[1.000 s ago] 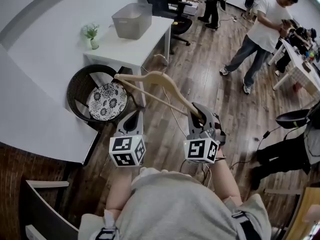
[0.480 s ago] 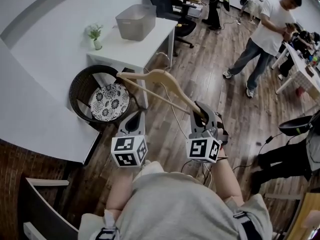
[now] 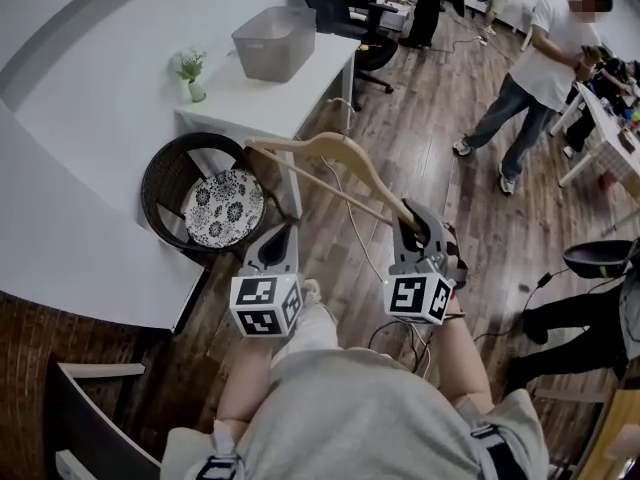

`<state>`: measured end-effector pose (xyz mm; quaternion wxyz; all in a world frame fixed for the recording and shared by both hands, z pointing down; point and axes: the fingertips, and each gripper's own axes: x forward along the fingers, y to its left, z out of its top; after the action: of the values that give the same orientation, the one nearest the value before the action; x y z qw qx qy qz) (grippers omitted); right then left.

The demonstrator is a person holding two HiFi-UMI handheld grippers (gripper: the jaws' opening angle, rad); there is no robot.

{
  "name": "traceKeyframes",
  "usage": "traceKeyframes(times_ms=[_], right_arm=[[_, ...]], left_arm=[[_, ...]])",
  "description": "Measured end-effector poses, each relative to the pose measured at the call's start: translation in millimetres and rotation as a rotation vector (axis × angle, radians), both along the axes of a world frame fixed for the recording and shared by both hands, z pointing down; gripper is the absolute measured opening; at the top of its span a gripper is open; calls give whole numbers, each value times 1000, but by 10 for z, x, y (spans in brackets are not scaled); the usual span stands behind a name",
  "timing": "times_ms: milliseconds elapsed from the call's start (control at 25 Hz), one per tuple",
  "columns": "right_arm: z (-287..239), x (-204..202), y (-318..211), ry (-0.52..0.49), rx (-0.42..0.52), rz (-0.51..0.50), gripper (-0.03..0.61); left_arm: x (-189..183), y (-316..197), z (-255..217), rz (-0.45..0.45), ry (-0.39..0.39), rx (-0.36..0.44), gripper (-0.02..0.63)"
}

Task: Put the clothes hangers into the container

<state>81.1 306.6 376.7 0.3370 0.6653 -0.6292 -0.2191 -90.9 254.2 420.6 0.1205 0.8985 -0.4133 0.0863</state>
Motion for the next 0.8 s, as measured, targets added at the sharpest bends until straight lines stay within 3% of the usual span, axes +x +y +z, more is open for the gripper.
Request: traceKeyframes(times_ms=[800], right_arm=[[-197, 309, -1634, 12, 31, 47, 48]], left_arm=[[231, -1660, -88, 7, 15, 15, 9]])
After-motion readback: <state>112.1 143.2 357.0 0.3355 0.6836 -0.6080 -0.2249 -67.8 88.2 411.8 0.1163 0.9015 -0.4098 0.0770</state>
